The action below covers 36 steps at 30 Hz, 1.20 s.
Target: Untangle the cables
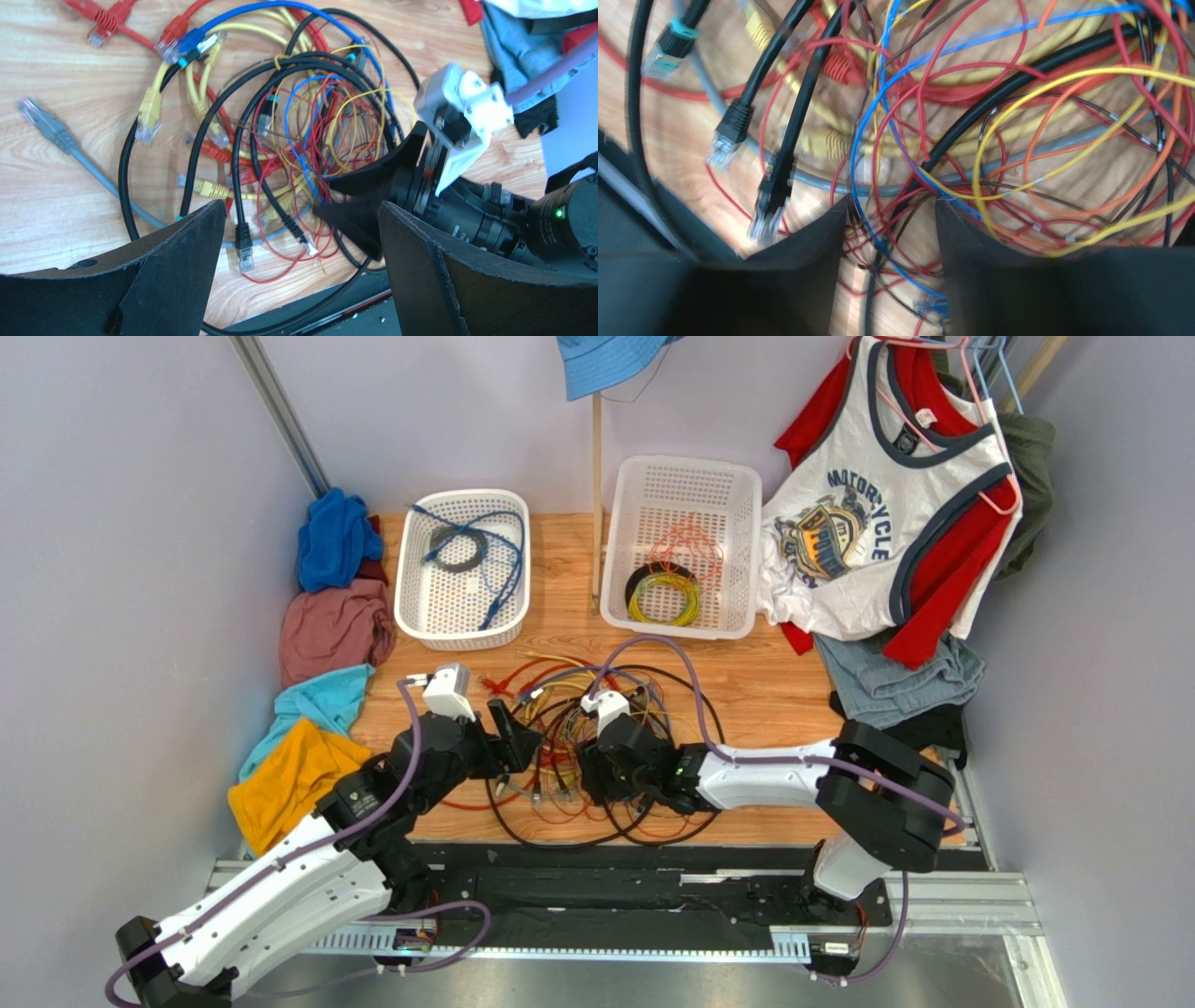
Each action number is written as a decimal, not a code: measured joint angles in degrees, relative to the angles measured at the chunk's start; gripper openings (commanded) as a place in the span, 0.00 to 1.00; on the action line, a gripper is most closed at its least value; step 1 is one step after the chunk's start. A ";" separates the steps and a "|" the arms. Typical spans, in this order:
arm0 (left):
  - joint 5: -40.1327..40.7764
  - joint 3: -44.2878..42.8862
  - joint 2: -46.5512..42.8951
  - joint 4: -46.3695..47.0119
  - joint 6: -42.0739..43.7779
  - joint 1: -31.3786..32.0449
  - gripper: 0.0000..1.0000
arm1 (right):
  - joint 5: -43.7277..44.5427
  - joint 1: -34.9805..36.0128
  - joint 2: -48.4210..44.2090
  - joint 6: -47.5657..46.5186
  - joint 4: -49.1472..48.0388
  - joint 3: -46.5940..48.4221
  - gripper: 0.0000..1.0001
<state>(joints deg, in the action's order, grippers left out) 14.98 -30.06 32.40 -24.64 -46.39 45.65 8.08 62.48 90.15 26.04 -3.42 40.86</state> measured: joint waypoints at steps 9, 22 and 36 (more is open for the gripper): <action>0.61 0.24 -0.46 -1.40 -0.17 0.00 0.88 | 2.84 0.00 1.79 -2.19 2.73 4.46 0.00; 5.42 -1.53 -5.90 -4.22 1.22 0.00 0.89 | -1.62 0.04 -29.75 -7.52 9.42 15.41 0.00; 6.05 -1.73 -1.57 -2.12 1.81 0.00 0.88 | 8.46 -1.14 -40.63 -6.95 15.45 -0.44 0.00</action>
<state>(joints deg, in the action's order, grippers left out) 21.04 -31.79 30.83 -26.76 -44.58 45.65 16.53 61.34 49.52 19.09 12.03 40.42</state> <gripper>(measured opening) 0.881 0.011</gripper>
